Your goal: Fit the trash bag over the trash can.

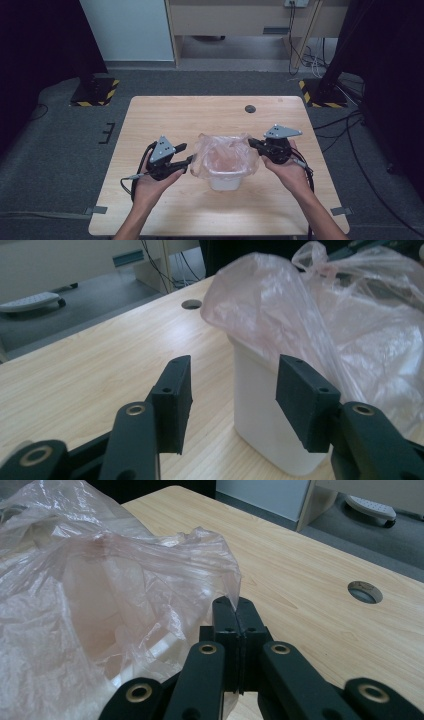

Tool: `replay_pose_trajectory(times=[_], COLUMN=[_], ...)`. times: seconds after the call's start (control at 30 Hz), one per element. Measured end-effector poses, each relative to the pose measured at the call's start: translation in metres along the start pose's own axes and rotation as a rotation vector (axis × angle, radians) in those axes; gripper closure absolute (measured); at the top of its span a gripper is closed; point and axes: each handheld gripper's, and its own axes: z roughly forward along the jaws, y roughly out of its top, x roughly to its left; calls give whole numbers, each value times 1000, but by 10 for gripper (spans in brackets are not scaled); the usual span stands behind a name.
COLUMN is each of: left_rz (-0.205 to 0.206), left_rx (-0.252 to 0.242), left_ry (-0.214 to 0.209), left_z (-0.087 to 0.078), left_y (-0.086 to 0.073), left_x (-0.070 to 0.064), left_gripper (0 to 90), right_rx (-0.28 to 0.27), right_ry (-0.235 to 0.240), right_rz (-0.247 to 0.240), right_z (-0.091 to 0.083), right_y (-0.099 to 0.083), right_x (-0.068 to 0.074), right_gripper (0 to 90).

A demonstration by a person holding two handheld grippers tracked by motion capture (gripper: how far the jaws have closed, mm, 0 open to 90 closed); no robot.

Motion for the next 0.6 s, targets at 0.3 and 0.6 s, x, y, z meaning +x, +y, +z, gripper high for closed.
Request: replay_pose_trajectory(times=[0.3,0.6], left_rz=[-8,36], left_rx=[-28,-23], left_ry=[-30,-47], left_z=[6,19], left_y=[13,22], left_x=[-1,-11], left_gripper=[399,436], right_rx=[-3,-11], right_ry=[4,14], right_rz=[-3,-10], right_z=[1,1], right_y=[1,1], right_x=[2,3], right_gripper=[900,900])
